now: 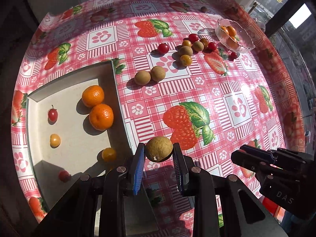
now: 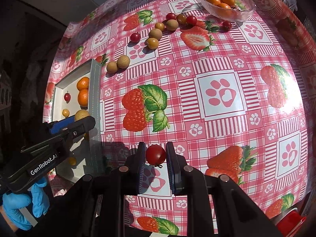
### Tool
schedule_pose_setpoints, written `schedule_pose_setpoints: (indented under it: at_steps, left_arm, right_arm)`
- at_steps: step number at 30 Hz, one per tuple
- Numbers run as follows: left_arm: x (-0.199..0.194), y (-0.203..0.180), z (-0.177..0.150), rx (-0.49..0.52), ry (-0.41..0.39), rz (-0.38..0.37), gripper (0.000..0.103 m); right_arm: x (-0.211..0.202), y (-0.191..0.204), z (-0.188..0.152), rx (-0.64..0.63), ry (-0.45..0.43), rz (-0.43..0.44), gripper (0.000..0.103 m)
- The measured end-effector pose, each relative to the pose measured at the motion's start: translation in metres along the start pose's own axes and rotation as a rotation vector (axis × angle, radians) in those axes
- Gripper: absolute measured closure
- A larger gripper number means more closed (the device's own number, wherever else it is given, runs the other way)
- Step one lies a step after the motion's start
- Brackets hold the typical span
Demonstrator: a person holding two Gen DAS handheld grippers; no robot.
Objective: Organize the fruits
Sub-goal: 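Carry both fruits into the tray and open both grippers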
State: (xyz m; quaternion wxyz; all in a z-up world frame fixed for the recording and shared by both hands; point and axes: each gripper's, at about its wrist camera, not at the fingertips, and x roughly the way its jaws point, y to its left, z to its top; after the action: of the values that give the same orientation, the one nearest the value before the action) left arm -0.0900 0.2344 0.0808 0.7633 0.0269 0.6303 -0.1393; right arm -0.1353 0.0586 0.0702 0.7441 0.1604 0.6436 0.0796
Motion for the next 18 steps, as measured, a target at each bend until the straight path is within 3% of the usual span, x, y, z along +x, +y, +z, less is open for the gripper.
schedule_pose_setpoints:
  at_steps: [8,18]
  left_arm:
    - [-0.011,0.05,-0.016,-0.082,-0.02,0.027,0.074]
    - [0.003,0.117,-0.026,-0.188,-0.005,0.081,0.074]
  right_arm:
    - [0.008,0.053,0.011,-0.102,0.012,0.022,0.08]
    - [0.043,0.122,0.026,-0.225,0.08,0.077,0.08]
